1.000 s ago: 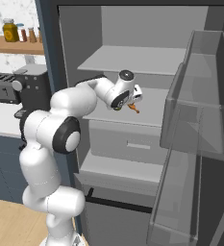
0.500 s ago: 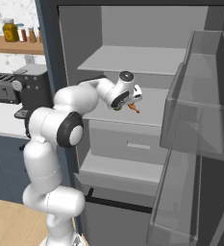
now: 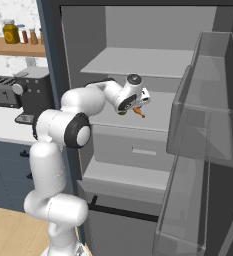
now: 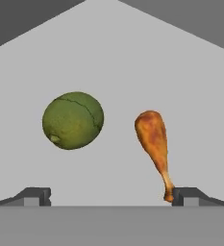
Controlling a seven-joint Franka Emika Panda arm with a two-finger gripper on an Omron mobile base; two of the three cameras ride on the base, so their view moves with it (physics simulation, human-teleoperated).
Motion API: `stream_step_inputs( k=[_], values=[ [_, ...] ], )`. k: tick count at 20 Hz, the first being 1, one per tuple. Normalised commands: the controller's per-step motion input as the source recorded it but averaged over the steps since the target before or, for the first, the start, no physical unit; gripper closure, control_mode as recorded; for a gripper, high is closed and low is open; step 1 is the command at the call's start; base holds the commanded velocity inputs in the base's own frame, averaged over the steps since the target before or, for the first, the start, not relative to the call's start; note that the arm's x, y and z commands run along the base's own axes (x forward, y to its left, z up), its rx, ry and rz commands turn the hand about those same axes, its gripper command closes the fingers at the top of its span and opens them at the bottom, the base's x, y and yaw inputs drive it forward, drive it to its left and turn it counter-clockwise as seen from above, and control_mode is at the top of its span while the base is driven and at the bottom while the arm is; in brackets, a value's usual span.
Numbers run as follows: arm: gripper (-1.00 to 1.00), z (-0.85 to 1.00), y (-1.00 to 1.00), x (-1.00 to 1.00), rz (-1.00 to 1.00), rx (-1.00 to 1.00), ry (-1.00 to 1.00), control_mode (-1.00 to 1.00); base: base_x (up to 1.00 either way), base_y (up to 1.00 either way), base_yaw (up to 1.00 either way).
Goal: Place one lime and one chicken drumstick in each tupperware on the nearby counter, to pack two identical lunches.
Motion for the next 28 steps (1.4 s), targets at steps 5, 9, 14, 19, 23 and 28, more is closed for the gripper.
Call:
stream_step_inputs(
  k=[5, 9, 14, 19, 23, 28],
  values=[
    [-1.0, -0.1, -0.02, 0.24, 0.0, 0.0, 0.0, -1.0, 0.0, 0.0, 0.0],
    [-1.0, -0.14, 0.0, 0.21, 0.0, 0.0, 0.0, -1.0, 0.0, 0.0, 0.0],
    [-1.0, -0.12, -0.01, 0.19, 0.0, 0.0, 0.0, -1.0, 0.0, 0.0, 0.0],
    [-1.0, -0.15, -0.01, 0.25, 0.0, 0.0, 0.0, -1.0, 0.0, 0.0, 0.0],
    [-1.0, -0.17, 0.0, 0.29, 0.0, 0.0, 0.0, -1.0, 0.0, 0.0, 0.0],
    [1.0, -0.19, 0.0, 0.36, 0.0, 0.0, 0.0, -1.0, 0.0, 0.0, 0.0]
  ],
)
